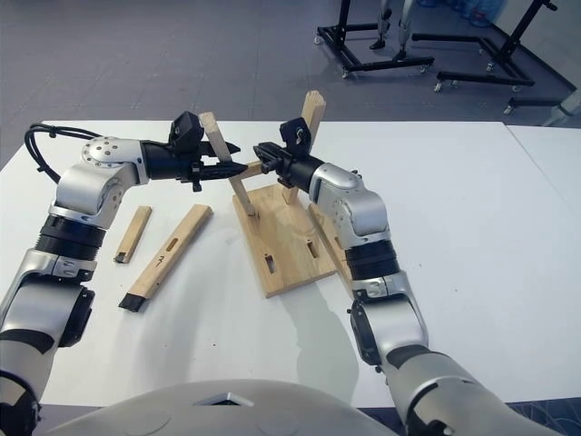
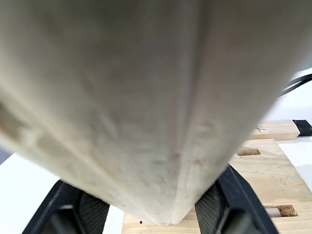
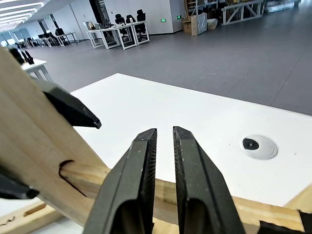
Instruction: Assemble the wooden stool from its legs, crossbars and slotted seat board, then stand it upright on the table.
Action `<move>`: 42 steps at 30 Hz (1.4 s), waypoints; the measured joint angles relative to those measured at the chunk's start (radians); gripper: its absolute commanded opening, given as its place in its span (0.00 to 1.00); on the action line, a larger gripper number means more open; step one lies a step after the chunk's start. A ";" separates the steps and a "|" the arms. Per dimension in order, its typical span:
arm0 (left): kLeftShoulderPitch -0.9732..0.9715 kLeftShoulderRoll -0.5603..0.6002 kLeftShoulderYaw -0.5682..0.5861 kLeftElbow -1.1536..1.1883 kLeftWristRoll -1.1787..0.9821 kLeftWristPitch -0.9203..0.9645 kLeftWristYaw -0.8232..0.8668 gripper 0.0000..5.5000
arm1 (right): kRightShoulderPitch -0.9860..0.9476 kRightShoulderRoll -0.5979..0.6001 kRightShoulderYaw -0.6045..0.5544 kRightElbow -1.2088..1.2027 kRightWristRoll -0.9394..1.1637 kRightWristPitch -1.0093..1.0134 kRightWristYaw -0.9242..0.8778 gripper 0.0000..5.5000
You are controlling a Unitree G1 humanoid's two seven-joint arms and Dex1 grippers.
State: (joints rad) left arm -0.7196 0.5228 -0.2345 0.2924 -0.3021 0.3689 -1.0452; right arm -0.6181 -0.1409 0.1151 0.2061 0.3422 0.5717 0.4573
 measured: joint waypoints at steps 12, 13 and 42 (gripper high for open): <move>-0.008 0.000 -0.004 0.020 -0.001 -0.037 -0.004 0.37 | -0.212 -0.004 -0.188 -0.163 0.160 0.240 -0.085 0.11; -0.008 0.000 -0.004 0.023 -0.001 -0.039 -0.004 0.37 | -0.231 -0.003 -0.194 -0.179 0.166 0.249 -0.092 0.11; -0.004 -0.009 -0.004 0.065 -0.003 -0.070 0.033 0.37 | -0.180 0.019 -0.196 -0.308 0.268 0.334 -0.130 0.11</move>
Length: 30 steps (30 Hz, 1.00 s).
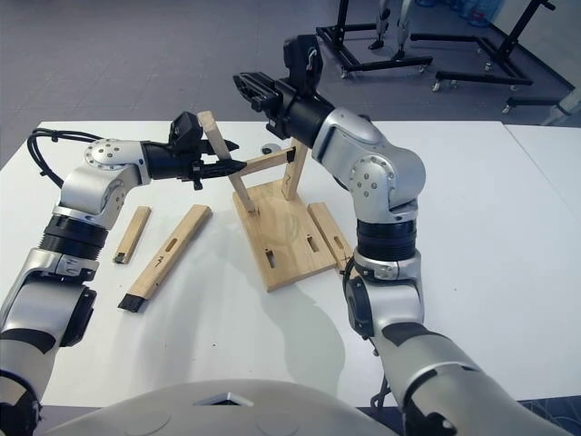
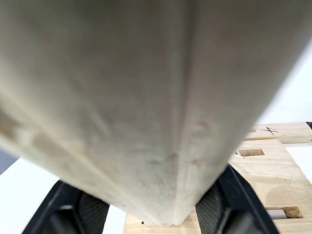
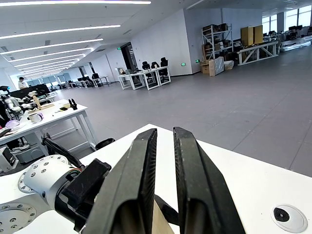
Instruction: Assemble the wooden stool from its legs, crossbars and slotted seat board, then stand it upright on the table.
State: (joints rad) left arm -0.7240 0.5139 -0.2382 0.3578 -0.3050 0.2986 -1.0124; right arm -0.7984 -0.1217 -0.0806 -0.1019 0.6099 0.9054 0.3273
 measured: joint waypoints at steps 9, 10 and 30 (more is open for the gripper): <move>0.007 0.000 0.001 -0.006 0.000 -0.050 0.004 0.37 | 0.021 0.000 0.001 -0.006 -0.004 -0.002 -0.005 0.11; 0.008 0.000 0.001 -0.006 0.000 -0.052 0.004 0.37 | 0.026 0.000 0.001 -0.005 -0.004 -0.002 -0.005 0.11; 0.048 0.001 0.022 -0.060 -0.039 0.020 0.022 0.37 | 0.067 0.010 0.002 0.010 -0.012 -0.003 -0.018 0.11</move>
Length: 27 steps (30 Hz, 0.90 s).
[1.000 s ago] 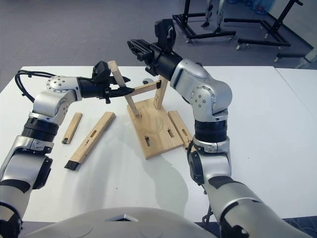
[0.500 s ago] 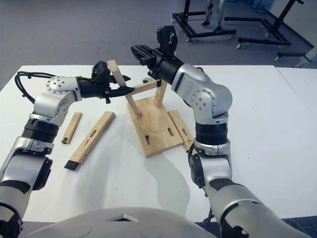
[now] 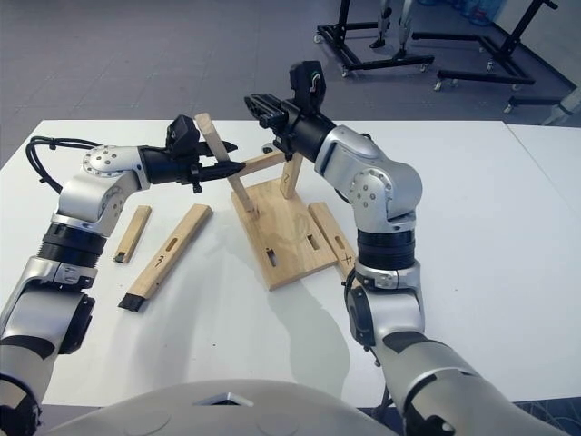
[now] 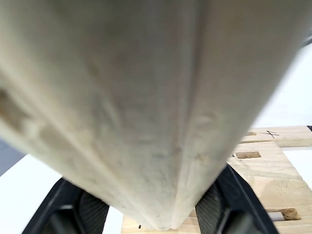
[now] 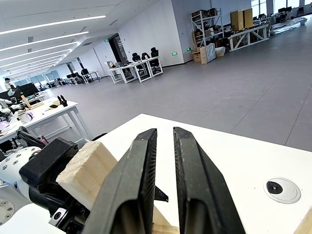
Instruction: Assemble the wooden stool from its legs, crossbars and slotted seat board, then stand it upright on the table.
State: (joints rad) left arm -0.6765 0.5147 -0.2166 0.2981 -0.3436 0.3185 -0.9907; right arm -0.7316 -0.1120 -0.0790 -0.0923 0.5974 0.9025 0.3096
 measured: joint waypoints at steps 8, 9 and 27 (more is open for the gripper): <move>0.001 -0.024 0.028 0.001 -0.006 0.043 0.000 0.37 | 0.000 0.004 0.000 0.002 -0.001 0.000 -0.005 0.11; 0.002 -0.025 0.029 0.000 -0.004 0.043 0.000 0.37 | 0.000 0.004 0.000 0.002 -0.001 0.000 -0.005 0.11; 0.077 -0.080 0.073 0.047 0.041 0.070 0.012 0.87 | 0.006 0.003 -0.002 0.002 -0.007 0.000 -0.006 0.10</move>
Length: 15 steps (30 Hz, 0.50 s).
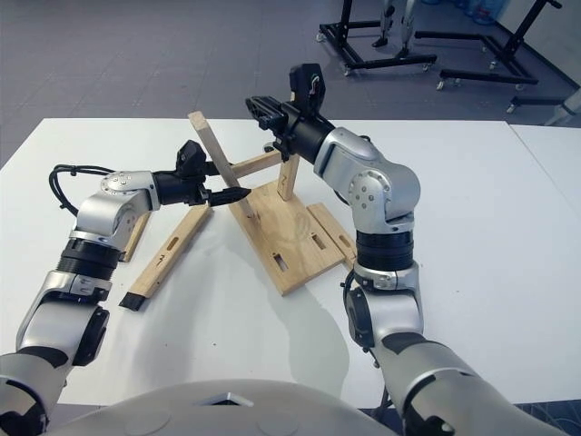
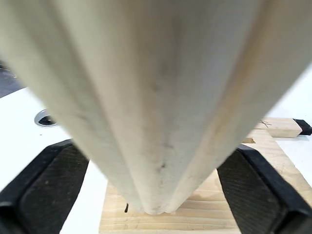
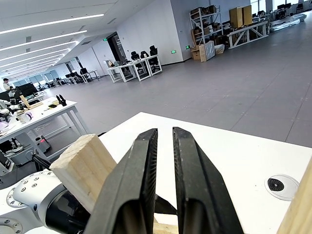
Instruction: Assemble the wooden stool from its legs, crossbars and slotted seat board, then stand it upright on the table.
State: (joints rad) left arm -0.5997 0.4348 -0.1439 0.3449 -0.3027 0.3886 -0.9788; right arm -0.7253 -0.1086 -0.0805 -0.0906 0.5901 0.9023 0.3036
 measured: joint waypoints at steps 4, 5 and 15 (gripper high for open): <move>0.002 0.046 0.057 -0.051 -0.034 0.034 -0.018 0.87 | 0.000 -0.020 -0.011 0.002 0.004 0.000 0.015 0.10; 0.003 0.058 0.080 -0.073 -0.051 0.050 -0.034 0.87 | 0.000 -0.028 -0.018 0.004 0.009 0.001 0.022 0.10; 0.241 0.217 0.327 -0.450 -0.329 0.273 -0.101 0.87 | -0.006 -0.245 -0.161 -0.076 0.223 0.134 0.205 0.10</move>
State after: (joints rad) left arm -0.3590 0.6516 0.1832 -0.1054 -0.6316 0.6615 -1.0794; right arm -0.7318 -0.3532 -0.2411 -0.1662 0.8132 1.0365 0.5089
